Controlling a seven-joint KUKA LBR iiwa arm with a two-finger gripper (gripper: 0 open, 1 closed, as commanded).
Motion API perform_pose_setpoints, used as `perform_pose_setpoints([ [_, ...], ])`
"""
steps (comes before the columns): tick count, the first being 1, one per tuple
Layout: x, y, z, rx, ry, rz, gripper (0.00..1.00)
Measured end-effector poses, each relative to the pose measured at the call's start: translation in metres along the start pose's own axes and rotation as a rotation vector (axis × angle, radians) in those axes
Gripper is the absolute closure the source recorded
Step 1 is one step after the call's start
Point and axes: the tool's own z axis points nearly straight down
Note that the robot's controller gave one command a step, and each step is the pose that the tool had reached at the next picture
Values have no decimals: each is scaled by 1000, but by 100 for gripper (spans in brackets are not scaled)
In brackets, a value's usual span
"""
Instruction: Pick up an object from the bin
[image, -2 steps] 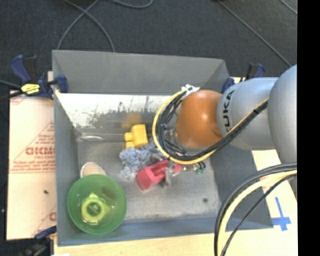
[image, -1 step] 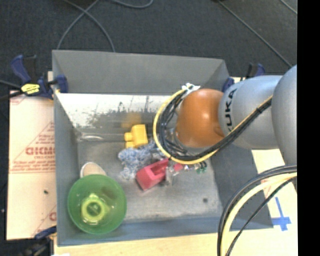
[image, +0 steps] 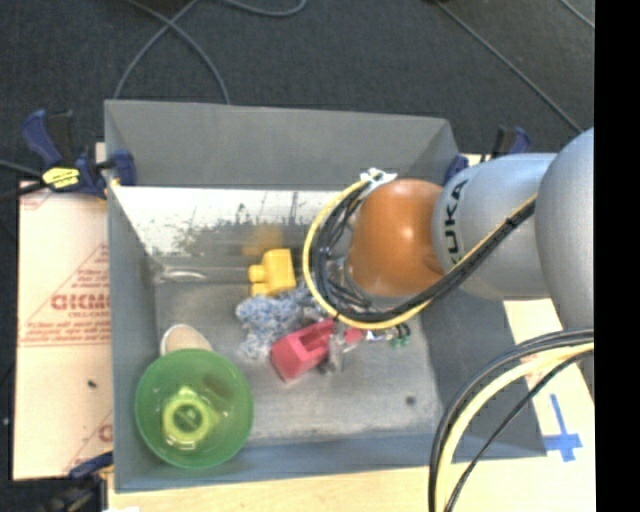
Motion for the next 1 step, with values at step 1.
perform_pose_setpoints([
  [1,26,29,2,11,-21,-335,100],
])
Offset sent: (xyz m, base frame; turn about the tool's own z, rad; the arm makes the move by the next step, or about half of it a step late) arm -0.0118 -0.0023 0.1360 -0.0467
